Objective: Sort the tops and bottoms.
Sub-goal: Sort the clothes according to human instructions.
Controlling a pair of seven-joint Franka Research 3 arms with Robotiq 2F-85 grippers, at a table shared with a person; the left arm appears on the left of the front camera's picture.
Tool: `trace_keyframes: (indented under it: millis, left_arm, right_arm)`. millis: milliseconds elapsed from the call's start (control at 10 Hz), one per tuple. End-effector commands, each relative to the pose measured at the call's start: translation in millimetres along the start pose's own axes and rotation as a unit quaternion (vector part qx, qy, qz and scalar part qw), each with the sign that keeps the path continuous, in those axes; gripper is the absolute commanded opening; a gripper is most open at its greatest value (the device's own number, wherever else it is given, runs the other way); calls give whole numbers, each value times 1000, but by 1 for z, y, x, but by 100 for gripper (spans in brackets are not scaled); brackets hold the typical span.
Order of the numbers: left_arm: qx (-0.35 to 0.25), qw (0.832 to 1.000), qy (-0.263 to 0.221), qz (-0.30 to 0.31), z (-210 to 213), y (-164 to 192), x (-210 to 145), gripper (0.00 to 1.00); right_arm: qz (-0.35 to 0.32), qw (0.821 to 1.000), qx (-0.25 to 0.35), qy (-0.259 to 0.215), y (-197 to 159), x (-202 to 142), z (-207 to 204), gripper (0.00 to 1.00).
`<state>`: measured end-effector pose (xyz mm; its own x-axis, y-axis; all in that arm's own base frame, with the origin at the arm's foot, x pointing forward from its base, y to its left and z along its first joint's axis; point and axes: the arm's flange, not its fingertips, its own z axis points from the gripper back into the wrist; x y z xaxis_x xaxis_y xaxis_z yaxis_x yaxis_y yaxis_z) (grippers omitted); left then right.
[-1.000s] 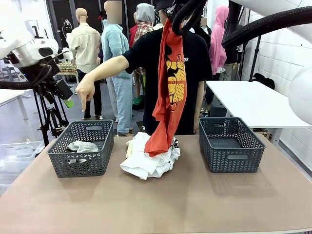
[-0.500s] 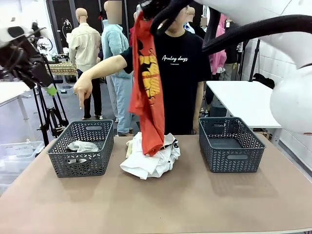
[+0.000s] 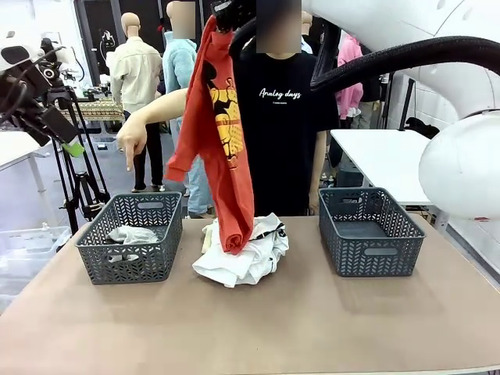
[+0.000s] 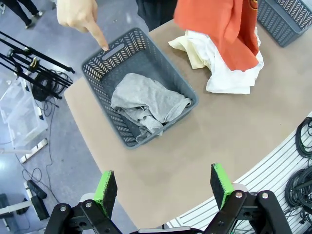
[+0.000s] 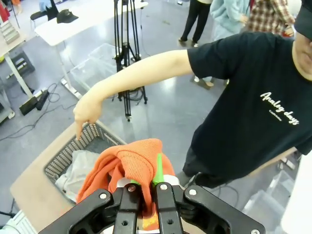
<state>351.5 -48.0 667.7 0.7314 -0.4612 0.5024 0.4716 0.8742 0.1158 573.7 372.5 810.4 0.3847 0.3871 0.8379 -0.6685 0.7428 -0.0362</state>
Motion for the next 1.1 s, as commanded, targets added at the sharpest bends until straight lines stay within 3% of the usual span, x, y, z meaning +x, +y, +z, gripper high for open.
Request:
trace_keyframes:
  millis: [0,100,200,400,600,800,1000]
  left_arm:
    - [0,1000,-2,2,1,1,4,100]
    - [0,1000,-2,2,1,1,4,100]
    - [0,1000,-2,2,1,1,4,100]
    - [0,1000,-2,2,1,1,4,100]
    - [0,1000,-2,2,1,1,4,100]
    - [0,1000,-2,2,1,1,4,100]
    - [0,1000,-2,2,1,1,4,100]
  right_arm:
    - [1,1000,-8,4,3,0,6,0]
    - [0,1000,0,0,0,0,0,0]
    - [-25,999,-10,-44,10,11,-11,0]
    - [10,995,-14,-98,40,73,-31,0]
    - [67,986,20,-152,87,141,-45,0]
    - [66,977,61,-194,118,175,-62,0]
    - [57,956,89,-273,142,194,-69,0]
